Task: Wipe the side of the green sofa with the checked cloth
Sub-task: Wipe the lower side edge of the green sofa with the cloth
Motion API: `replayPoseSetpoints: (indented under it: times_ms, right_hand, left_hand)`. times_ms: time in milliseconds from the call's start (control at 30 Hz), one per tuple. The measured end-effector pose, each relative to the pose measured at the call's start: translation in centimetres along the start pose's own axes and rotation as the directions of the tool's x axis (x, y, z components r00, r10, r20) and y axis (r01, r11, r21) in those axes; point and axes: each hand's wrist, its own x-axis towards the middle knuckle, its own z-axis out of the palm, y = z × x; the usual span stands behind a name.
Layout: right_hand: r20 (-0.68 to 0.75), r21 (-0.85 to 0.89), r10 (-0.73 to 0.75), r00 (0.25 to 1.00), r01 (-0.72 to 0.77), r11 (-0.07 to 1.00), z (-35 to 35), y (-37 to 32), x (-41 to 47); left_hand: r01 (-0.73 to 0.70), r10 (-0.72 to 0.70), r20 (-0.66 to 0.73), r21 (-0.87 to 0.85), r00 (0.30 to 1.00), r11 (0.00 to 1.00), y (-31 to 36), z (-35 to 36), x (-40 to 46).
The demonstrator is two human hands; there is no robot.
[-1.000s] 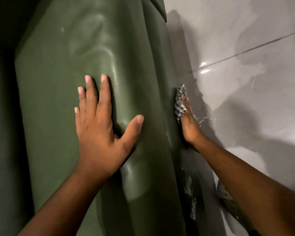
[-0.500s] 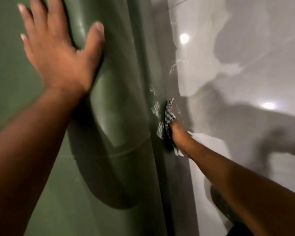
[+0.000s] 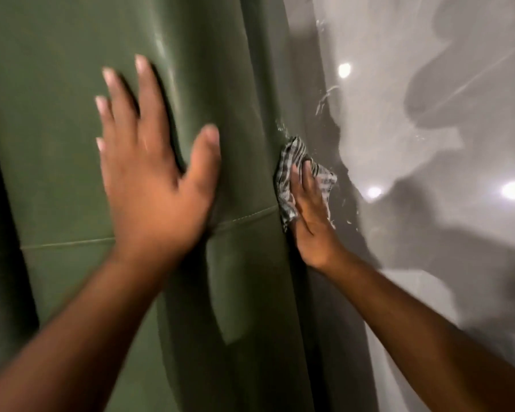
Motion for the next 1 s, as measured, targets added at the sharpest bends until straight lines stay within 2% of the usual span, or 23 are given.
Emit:
replayPoseSetpoints:
  times_ms: [100, 267, 300, 500, 600, 733, 867, 1000]
  right_hand:
    - [0.021, 0.111, 0.112, 0.993, -0.114, 0.987, -0.3, -0.4, 1.5]
    - [0.054, 0.122, 0.222, 0.973, -0.227, 0.966, -0.5, 0.2, -0.4]
    - [0.058, 0.111, 0.216, 0.975, -0.221, 0.969, -0.3, 0.4, -1.5]
    - [0.111, -0.024, -0.064, 0.992, 0.067, 0.998, 0.1, -0.2, -3.2]
    - [0.11, -0.032, -0.04, 0.993, 0.044, 0.999, -0.2, -0.7, -0.8]
    - [0.025, -0.004, -0.025, 0.999, 0.025, 1.0, -0.8, -2.2, 4.4]
    - [-0.052, 0.178, 0.065, 0.997, -0.055, 0.982, -1.2, -2.2, 7.5]
    - [-0.014, 0.257, 0.323, 0.946, -0.309, 0.916, -1.6, -0.7, 5.4]
  left_hand:
    - [0.044, -0.044, -0.013, -0.025, 0.999, 0.999, 1.5, -0.1, -4.1]
    - [0.059, -0.059, -0.034, 0.019, 0.998, 0.998, 1.8, 0.2, -3.1]
    - [0.061, -0.06, -0.033, 0.017, 0.998, 0.998, 1.9, 0.1, -3.3]
    - [0.063, -0.063, -0.041, 0.01, 0.997, 0.998, 1.8, 0.3, -2.9]
    - [0.065, -0.065, -0.051, 0.004, 0.997, 0.998, 1.7, 0.3, -2.8]
    - [0.072, -0.071, -0.06, 0.028, 0.996, 0.997, 1.8, 0.3, -2.7]
    - [0.071, -0.069, -0.065, 0.029, 0.995, 0.997, 1.8, 0.5, -2.7]
    - [0.078, -0.075, -0.078, 0.027, 0.994, 0.997, 2.0, 0.4, -2.8]
